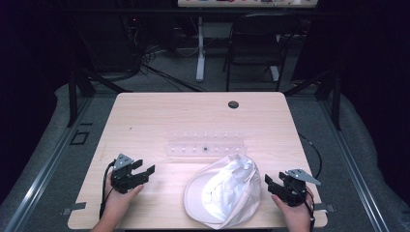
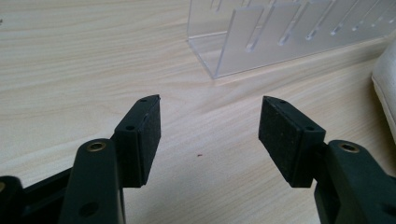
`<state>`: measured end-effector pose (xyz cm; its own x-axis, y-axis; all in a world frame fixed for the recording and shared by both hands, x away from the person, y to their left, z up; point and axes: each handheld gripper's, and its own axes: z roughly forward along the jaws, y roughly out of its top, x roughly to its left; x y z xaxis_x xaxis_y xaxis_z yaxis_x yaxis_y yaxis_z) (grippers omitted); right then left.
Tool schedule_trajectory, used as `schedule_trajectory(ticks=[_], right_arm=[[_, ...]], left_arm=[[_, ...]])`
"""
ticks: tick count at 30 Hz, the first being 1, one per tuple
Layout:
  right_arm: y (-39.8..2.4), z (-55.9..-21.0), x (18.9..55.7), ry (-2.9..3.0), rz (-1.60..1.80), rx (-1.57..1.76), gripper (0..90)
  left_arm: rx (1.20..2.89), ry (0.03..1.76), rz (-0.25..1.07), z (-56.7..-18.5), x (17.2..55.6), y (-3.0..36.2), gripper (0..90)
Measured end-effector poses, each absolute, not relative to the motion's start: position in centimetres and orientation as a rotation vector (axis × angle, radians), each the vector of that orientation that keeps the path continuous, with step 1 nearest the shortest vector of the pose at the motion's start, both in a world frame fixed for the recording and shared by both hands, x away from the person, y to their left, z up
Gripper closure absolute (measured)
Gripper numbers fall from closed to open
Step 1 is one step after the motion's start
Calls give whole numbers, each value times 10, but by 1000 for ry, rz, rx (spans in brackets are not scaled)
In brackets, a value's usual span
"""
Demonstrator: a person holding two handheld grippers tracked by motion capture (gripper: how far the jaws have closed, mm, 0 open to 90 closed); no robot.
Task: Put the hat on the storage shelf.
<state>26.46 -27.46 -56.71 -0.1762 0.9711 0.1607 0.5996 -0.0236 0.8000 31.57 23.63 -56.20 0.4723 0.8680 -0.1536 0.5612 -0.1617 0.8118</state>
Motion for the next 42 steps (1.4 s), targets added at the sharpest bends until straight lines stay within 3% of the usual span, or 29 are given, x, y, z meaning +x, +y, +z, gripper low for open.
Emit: schedule_trajectory(ticks=[27,33,42], right_arm=[[-237,-461,276,2073,1242,1678,474],[-219,-464,286,2153,1108,1664,438],[-214,-475,288,2184,1058,1759,489]], left_arm=[[1917,1168,414,-562,310,228,433],[1931,1157,410,-563,310,226,433],[1928,1155,405,-563,310,226,434]])
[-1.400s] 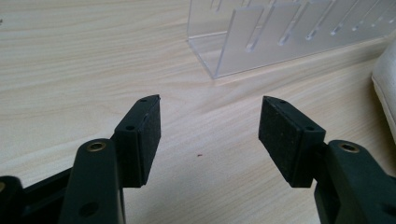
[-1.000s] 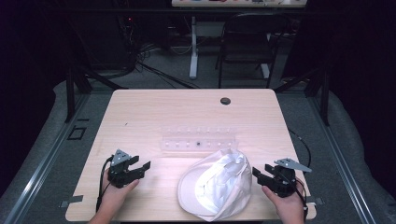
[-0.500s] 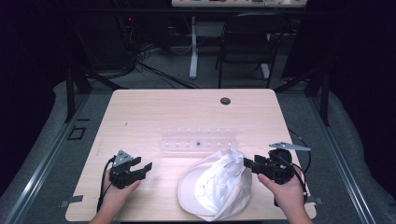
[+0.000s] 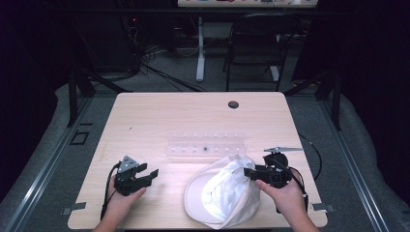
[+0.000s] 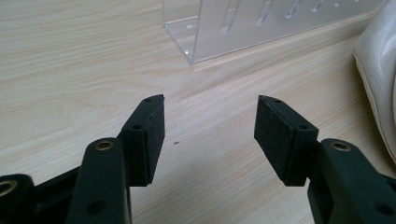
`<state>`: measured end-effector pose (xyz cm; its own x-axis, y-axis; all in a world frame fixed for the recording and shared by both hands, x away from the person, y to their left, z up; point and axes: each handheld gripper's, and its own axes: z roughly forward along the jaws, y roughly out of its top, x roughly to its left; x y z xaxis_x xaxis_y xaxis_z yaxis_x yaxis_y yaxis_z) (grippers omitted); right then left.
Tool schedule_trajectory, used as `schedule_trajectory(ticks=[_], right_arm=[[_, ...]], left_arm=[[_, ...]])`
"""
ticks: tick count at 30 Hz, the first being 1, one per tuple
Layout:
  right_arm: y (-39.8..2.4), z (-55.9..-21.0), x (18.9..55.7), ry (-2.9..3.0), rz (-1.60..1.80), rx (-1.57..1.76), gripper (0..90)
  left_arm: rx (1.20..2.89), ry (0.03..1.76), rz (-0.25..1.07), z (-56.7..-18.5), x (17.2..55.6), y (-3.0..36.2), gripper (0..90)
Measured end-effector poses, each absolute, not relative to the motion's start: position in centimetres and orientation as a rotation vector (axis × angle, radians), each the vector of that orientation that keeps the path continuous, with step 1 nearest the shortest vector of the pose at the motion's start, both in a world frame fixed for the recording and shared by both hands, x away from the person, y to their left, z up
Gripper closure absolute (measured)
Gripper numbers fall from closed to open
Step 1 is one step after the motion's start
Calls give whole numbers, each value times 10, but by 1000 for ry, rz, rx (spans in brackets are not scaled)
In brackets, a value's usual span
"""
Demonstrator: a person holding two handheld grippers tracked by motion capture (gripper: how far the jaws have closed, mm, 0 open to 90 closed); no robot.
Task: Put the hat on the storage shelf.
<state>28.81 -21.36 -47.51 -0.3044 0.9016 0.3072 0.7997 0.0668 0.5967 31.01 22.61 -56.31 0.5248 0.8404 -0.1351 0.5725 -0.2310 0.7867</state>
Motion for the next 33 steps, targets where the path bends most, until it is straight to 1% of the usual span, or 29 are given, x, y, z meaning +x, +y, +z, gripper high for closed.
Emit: schedule_trajectory(ticks=[3,9,14,23,29,33], right_arm=[[-214,-480,286,2188,1054,1773,508],[-219,-481,284,2209,999,1754,662],[-221,-480,290,2270,926,1739,729],[-226,-471,315,2301,844,1766,788],[-223,-463,330,2338,704,1744,796],[-219,-455,338,2383,603,1761,778]], left_arm=[[1926,1154,407,-563,310,226,434],[1934,1154,409,-563,310,225,434],[1935,1154,408,-564,310,225,434],[1934,1157,408,-564,310,225,437],[1937,1158,407,-564,311,225,437],[1937,1156,410,-564,311,225,437]])
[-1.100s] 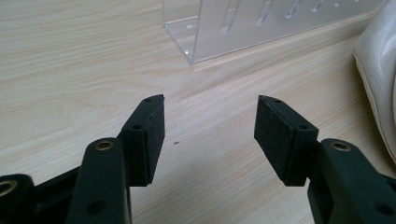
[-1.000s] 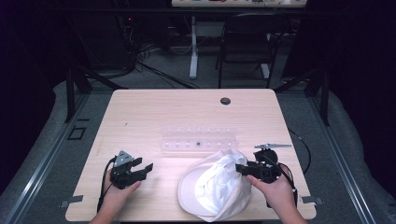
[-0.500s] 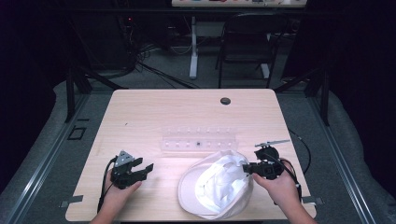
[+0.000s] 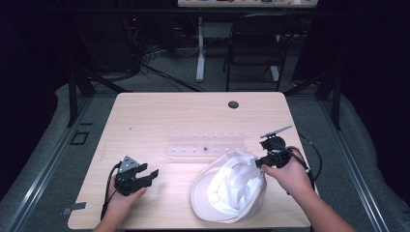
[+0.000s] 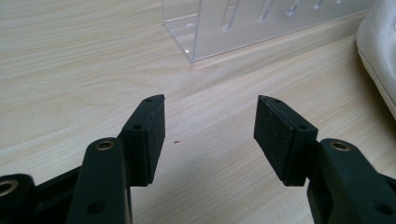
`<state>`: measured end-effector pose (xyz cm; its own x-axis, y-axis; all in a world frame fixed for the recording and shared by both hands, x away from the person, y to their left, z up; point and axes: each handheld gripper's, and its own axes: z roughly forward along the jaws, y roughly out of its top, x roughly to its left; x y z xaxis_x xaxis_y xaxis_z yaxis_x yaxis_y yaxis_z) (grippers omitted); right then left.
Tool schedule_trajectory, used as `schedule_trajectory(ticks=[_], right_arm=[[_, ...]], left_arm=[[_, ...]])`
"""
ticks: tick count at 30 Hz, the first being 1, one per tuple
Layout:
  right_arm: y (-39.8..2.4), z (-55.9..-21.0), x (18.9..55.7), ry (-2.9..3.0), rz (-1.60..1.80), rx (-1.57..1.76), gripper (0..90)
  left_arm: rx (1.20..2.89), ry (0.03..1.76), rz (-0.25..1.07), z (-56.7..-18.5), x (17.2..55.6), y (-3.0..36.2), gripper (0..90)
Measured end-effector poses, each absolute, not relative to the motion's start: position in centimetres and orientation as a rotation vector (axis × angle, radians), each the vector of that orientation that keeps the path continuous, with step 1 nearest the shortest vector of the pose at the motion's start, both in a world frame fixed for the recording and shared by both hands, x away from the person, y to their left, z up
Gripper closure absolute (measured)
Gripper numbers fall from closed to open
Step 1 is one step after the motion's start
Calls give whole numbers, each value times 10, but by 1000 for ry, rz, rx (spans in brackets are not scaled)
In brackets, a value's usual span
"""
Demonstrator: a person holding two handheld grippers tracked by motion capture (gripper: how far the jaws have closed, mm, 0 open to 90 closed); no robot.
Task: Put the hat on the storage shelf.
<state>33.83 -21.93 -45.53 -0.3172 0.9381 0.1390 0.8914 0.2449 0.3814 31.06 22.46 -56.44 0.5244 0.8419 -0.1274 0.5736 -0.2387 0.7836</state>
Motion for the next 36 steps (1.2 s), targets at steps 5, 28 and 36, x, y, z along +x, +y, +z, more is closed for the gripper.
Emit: schedule_trajectory(ticks=[5,28,36], right_arm=[[-213,-448,346,2431,456,1790,707],[-207,-466,364,2454,220,2035,664],[-204,-464,367,2510,123,2002,770]], left_arm=[[1943,1150,411,-564,310,224,437],[1946,1157,410,-565,311,224,436],[1945,1156,409,-565,311,225,437]])
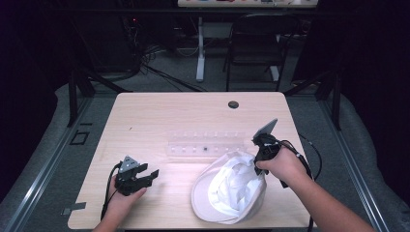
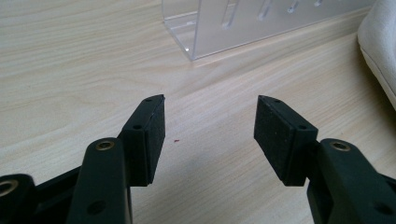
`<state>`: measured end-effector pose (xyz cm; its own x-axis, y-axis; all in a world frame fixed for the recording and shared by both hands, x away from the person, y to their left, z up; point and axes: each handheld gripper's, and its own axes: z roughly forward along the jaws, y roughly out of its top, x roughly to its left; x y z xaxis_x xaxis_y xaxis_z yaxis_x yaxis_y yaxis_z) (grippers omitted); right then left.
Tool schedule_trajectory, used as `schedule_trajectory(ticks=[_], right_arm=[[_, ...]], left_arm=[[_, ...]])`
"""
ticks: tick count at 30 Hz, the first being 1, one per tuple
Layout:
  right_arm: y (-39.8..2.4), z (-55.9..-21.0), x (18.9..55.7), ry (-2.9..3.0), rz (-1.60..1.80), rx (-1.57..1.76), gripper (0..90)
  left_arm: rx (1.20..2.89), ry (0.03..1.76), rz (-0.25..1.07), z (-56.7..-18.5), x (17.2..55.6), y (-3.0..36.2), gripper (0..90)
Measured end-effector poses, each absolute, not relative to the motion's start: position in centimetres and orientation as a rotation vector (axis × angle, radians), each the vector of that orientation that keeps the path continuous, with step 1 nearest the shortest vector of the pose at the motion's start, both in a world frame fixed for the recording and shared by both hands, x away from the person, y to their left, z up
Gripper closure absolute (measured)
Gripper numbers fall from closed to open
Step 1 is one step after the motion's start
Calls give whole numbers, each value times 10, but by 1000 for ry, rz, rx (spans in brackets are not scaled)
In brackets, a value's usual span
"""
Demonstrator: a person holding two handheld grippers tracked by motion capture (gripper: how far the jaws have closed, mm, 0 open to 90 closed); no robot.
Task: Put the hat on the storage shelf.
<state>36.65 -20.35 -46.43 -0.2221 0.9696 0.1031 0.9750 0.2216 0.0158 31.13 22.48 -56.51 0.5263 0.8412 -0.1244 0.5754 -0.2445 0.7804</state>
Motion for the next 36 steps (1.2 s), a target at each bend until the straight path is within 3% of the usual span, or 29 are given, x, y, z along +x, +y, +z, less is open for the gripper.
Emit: schedule_trajectory(ticks=[36], right_arm=[[-221,-432,360,-2059,-354,-1797,801]], left_arm=[[1942,1160,404,-566,311,224,440]])
